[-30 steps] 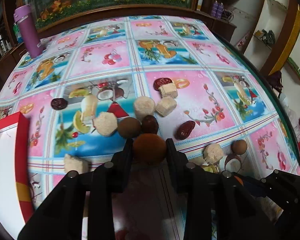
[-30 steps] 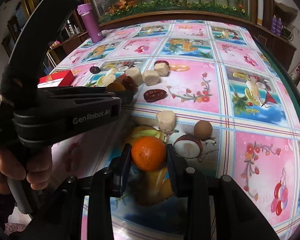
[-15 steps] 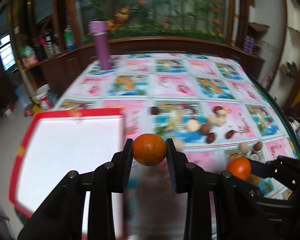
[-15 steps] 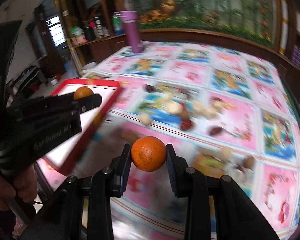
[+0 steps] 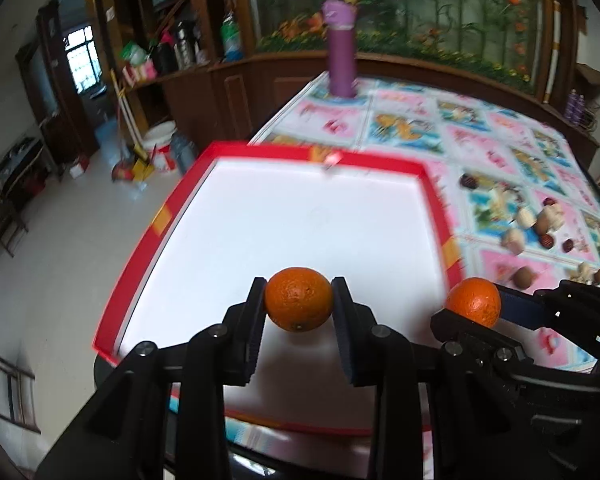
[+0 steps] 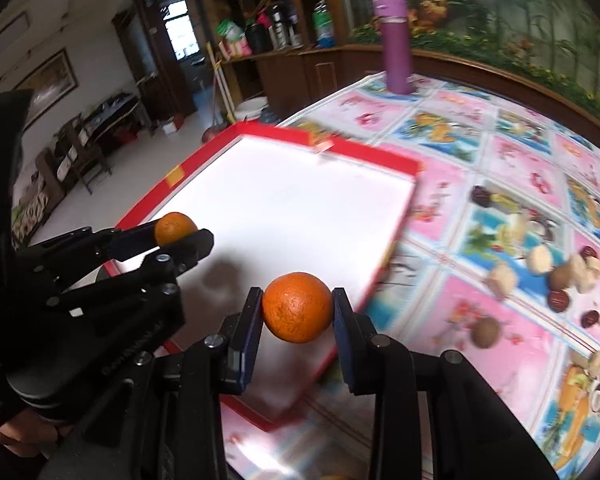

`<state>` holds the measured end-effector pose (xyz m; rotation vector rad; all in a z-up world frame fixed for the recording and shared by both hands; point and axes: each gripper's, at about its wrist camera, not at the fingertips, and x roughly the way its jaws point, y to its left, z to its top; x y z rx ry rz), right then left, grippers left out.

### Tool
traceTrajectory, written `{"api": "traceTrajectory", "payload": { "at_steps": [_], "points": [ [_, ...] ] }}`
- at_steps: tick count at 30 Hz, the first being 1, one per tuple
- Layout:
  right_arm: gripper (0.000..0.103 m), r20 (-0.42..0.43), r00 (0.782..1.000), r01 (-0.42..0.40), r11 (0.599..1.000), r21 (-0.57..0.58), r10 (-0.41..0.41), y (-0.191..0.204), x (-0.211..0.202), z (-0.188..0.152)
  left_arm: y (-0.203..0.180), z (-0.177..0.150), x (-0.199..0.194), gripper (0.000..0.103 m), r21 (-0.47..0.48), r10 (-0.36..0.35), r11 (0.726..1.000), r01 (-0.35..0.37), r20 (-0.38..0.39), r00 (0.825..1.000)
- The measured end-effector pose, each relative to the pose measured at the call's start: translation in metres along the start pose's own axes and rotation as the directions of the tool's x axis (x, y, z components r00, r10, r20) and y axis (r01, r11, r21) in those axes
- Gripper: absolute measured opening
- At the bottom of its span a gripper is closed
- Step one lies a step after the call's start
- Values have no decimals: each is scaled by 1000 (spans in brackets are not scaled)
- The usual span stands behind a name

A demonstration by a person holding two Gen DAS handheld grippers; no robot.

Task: Organize fruits
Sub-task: 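Carry both oranges over the red tray and open both grippers to drop them, then grasp a brown round fruit with the right gripper while the left grasps a beige ball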

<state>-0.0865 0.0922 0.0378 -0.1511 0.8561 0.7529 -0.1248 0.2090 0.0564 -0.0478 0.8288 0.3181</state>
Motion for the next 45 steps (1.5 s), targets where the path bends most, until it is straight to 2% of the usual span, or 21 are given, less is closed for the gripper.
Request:
{"api": "traceTrajectory", "payload": {
  "at_steps": [5,9,12,13,14,16,22,30,38,45],
  "points": [
    [34,-55,998,-4,1000,-14,3,10,14,-4,16,-12,13,35,-34,15,999,-17,-51,999],
    [34,-105,994,10,1000,-14,-12,12,20,-8,14,-13,15,36,-19,37,999,-38,-48,998],
    [40,-110,994,10,1000,-29,-13,15,17,-9,14,-14,12,55,-11,87,996,-87,-25,996],
    [48,-107,994,16,999,-37,-19,16,16,-9,15,-14,12,64,-10,109,994,-109,-13,994],
    [49,-103,994,18,999,-46,-22,17,13,-10,16,-14,9,71,-9,136,991,-136,1,991],
    [51,-79,996,23,998,-52,-28,18,8,-10,18,-14,7,71,-8,160,987,-160,23,987],
    [51,-3,999,34,999,-32,-34,8,-20,-8,17,-10,2,72,-7,159,987,-159,33,987],
    [53,69,994,81,995,62,-85,-34,-56,-8,-2,-2,-17,73,17,136,990,-138,70,988],
    [53,96,987,115,981,156,-131,-76,-80,-20,-34,6,-33,75,72,98,992,-106,108,989],
    [53,102,977,160,965,207,-184,-110,-100,-37,-68,10,-34,76,128,52,990,-65,104,993]
  ]
}}
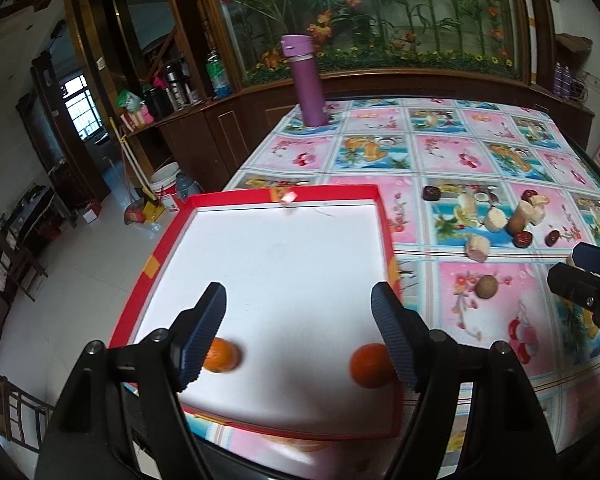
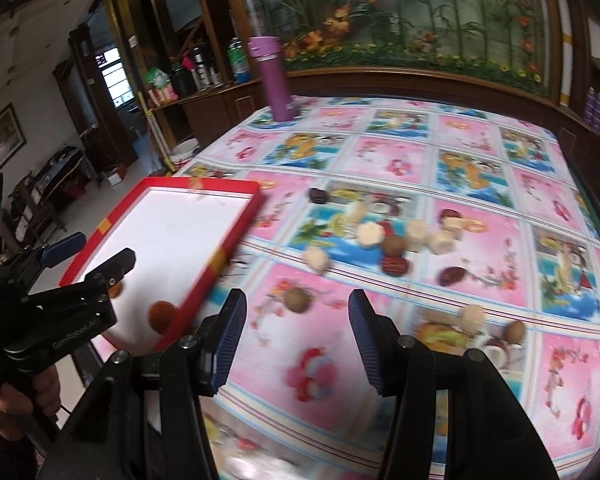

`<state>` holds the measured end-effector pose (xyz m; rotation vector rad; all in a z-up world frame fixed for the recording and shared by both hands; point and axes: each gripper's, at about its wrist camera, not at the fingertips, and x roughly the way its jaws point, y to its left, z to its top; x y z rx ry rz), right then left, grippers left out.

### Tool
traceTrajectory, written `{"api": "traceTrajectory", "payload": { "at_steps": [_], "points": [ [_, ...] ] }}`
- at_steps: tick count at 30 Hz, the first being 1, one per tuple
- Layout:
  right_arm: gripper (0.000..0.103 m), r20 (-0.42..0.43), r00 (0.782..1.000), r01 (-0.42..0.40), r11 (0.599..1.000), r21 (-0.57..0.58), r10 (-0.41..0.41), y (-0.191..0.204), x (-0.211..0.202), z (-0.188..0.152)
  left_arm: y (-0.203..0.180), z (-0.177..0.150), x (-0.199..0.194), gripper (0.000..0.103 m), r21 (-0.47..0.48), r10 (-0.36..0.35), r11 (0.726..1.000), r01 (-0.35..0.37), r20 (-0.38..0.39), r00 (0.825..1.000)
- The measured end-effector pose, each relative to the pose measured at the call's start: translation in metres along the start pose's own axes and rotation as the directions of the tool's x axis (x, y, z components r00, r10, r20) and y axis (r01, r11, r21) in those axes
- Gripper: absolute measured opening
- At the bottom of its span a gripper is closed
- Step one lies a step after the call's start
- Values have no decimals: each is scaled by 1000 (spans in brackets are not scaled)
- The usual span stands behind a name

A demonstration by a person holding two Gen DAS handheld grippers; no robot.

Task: Organize fruits
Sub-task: 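Grasp a brown round fruit with the right gripper while the left grasps a beige ball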

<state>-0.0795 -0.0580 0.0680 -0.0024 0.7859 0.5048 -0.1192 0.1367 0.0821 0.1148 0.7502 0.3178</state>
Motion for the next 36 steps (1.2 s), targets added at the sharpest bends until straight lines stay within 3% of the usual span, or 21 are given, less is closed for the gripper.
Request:
{"api": "traceTrajectory", "payload": {
  "at_steps": [6,12,20,26,34,36],
  "points": [
    [53,-9,996,93,994,49,-93,-57,-17,-20,-34,-3,5,76,45,-127,991,130,-61,990],
    [53,-51,983,184,974,131,-179,-117,-26,-40,-70,-6,16,76,78,-262,958,276,-151,953],
    [53,-85,974,219,965,146,-208,-144,-18,-45,-88,-4,28,76,95,-270,952,291,-189,944],
    [52,-116,969,235,956,174,-217,-157,2,-40,-120,9,25,76,137,-352,913,383,-210,912],
    [21,-116,974,214,961,174,-196,-159,17,-34,-174,22,30,76,200,-378,883,424,-232,896],
    [21,-108,976,204,962,181,-187,-161,17,-34,-184,24,32,76,206,-382,878,432,-242,892]
  ]
}}
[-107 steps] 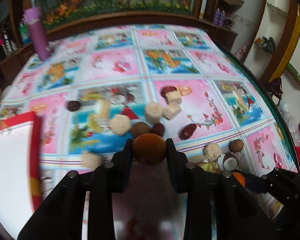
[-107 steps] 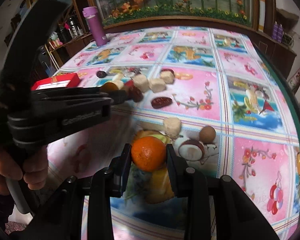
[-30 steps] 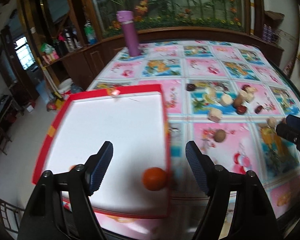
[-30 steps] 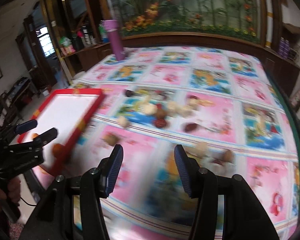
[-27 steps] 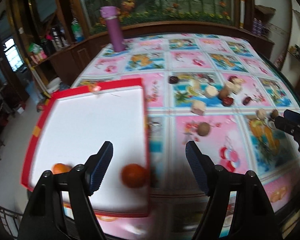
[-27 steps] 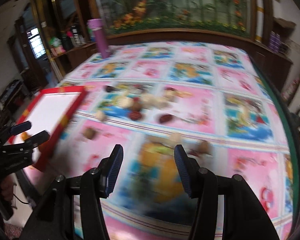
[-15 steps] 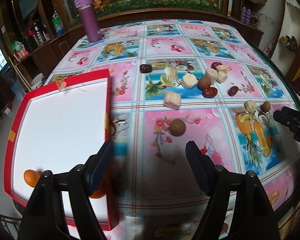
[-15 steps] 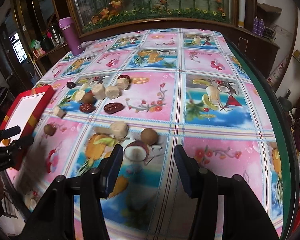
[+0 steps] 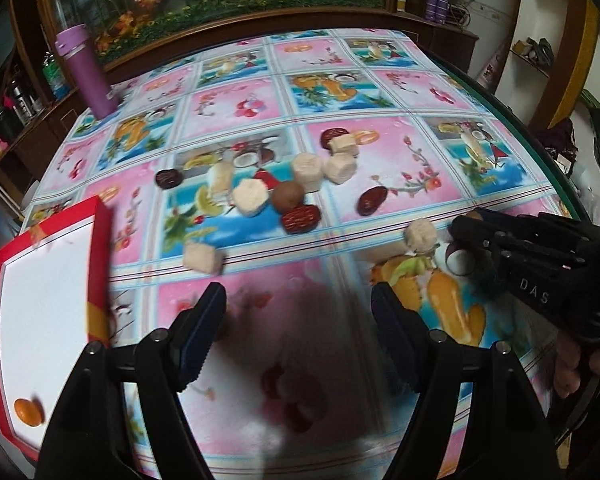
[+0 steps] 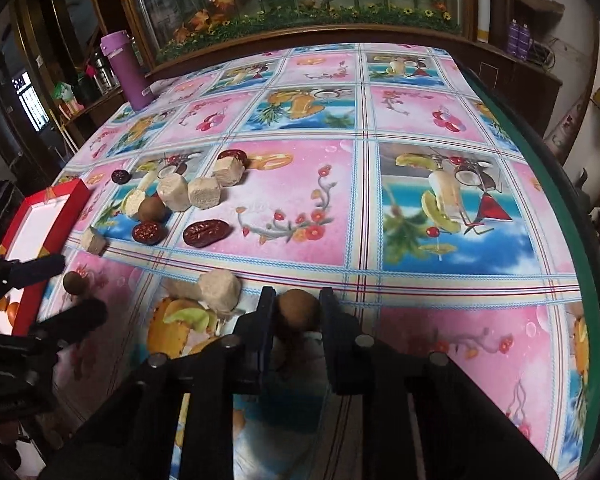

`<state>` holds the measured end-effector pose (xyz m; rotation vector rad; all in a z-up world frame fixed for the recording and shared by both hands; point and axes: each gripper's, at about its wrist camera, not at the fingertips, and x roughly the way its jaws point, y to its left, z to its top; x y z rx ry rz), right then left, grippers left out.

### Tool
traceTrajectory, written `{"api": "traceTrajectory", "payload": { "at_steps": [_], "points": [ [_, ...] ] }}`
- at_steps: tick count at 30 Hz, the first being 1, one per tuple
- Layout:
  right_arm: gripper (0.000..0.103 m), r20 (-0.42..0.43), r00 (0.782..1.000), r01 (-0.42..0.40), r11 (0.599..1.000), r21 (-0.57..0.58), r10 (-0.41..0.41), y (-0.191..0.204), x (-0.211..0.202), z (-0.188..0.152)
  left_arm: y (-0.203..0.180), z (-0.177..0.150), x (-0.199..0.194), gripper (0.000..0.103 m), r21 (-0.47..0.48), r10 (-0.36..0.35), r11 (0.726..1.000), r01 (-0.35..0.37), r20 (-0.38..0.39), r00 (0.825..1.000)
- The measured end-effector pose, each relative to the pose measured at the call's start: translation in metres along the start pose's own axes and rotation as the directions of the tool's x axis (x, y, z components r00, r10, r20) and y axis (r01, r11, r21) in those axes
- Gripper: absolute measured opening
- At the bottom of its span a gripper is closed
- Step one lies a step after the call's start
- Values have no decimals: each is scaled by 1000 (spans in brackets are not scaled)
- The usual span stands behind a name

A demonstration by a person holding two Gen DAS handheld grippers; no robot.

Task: Organize fruits
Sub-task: 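Grasp a brown round fruit with the right gripper while the left grasps a beige ball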

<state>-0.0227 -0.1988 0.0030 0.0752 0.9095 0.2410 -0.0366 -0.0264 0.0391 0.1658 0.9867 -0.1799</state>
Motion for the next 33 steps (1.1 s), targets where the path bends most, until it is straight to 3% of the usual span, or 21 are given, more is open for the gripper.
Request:
{"api": "traceTrajectory", "payload": {
  "at_steps": [6,15,17,21,23,24,33],
  "points": [
    [20,31,998,-66,991,116,63,-24,-5,0,-28,12,13,76,42,-45,998,46,-19,999],
    [21,110,992,-75,977,200,53,-42,-18,3,-59,28,37,75,65,-98,993,101,-47,994],
    [21,107,993,-76,977,201,56,-42,-17,4,-61,28,43,61,64,-101,992,105,-56,993],
    [21,107,992,-85,977,194,65,-41,-17,4,-65,30,46,49,76,-113,990,116,-42,993],
    [21,107,992,-87,977,193,67,-40,-17,4,-64,30,45,31,72,-122,990,124,-36,992],
    [21,109,992,-87,978,191,67,-40,-17,3,-63,30,45,26,70,-131,989,133,-35,991],
    [21,99,990,-114,987,111,103,-14,-17,1,-36,14,13,27,19,-143,990,142,20,990]
  ]
}}
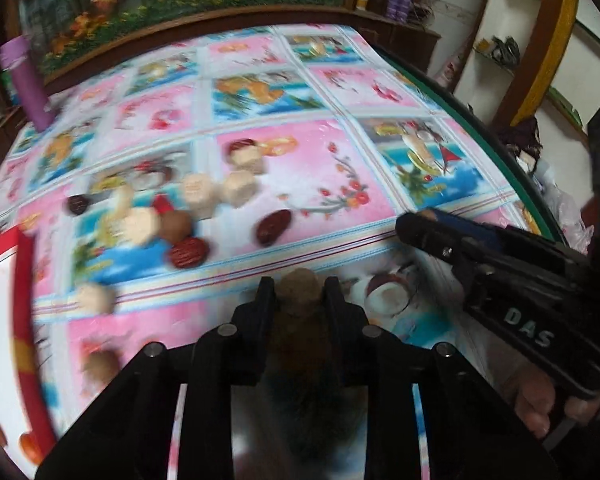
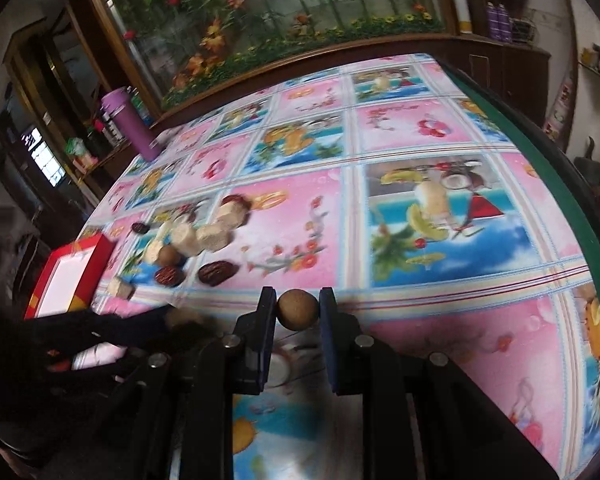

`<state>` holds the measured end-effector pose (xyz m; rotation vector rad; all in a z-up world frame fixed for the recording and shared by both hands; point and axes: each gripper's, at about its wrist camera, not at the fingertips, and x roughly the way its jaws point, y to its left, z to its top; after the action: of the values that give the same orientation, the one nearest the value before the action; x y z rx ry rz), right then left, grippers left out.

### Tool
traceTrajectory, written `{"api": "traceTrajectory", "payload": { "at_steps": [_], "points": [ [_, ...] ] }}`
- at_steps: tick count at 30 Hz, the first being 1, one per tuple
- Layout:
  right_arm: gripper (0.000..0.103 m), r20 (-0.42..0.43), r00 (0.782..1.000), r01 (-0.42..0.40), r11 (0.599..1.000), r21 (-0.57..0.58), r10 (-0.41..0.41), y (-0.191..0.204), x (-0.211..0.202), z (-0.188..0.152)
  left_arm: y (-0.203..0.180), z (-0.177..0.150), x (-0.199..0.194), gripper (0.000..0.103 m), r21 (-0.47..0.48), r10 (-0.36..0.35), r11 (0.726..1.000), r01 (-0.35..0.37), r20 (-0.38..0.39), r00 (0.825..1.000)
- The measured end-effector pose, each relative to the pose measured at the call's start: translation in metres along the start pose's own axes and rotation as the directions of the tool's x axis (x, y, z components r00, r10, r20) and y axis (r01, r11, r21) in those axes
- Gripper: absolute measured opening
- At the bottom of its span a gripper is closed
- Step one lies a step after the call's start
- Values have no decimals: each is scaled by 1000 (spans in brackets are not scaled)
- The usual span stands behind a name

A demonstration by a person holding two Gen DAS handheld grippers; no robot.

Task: Organize fruits
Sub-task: 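Grasp a brown round fruit with the right gripper while the left grasps a beige ball, then lower the brown fruit and beige ball into the tray and open both grippers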

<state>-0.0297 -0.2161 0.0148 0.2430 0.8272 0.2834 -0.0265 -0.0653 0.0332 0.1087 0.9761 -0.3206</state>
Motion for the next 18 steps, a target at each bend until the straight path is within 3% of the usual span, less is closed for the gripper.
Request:
{"api": "traceTrajectory", "payload": {
  "at_steps": [5,8,14,18],
  "points": [
    [20,-41,996,-85,992,-91,81,56,4,-9,45,-26,-58,27,-76,100,993,-93,97,990],
    [20,-61,987,-154,974,-166,146,103,6,-11,81,-48,-89,27,-147,216,969,-196,131,968],
    [20,-102,962,-272,918,-290,253,195,15,-21,161,-100,-133,27,-302,375,895,-328,111,921],
    [20,-156,946,-323,879,-351,285,247,31,-35,192,-120,-137,27,-358,404,865,-351,85,911]
  ]
}}
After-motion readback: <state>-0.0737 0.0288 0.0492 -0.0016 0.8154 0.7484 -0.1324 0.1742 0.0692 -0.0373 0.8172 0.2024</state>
